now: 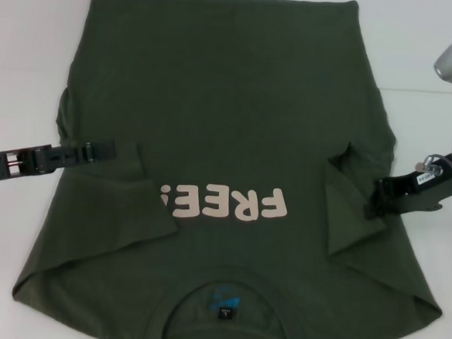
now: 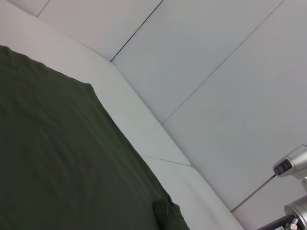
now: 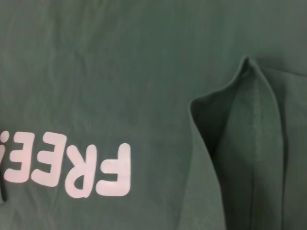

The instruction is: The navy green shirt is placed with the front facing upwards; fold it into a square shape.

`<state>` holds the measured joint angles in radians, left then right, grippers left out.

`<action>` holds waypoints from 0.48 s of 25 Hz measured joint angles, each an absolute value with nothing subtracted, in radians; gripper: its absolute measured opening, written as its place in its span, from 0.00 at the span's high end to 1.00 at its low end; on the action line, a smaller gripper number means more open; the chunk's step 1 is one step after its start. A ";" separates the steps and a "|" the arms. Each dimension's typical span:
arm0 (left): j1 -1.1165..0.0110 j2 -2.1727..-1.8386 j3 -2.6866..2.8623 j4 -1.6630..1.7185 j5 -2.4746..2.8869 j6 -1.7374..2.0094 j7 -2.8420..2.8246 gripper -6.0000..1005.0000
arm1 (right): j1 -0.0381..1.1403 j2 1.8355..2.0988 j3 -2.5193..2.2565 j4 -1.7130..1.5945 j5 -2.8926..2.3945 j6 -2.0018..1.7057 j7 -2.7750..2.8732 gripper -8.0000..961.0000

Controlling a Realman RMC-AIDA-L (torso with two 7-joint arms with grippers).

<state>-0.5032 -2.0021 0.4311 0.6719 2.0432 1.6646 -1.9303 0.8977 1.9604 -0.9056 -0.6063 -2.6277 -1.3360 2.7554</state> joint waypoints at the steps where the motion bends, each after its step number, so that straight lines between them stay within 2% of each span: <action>1: -0.503 -2.002 0.431 0.672 2.043 1.665 -1.930 0.12 | 0.901 1.962 -0.907 -0.606 -2.628 -1.336 2.753 0.94; 12: -0.504 -1.999 0.431 0.672 2.041 1.664 -1.930 0.11 | 0.931 1.985 -0.926 -0.605 -2.621 -1.322 2.750 0.99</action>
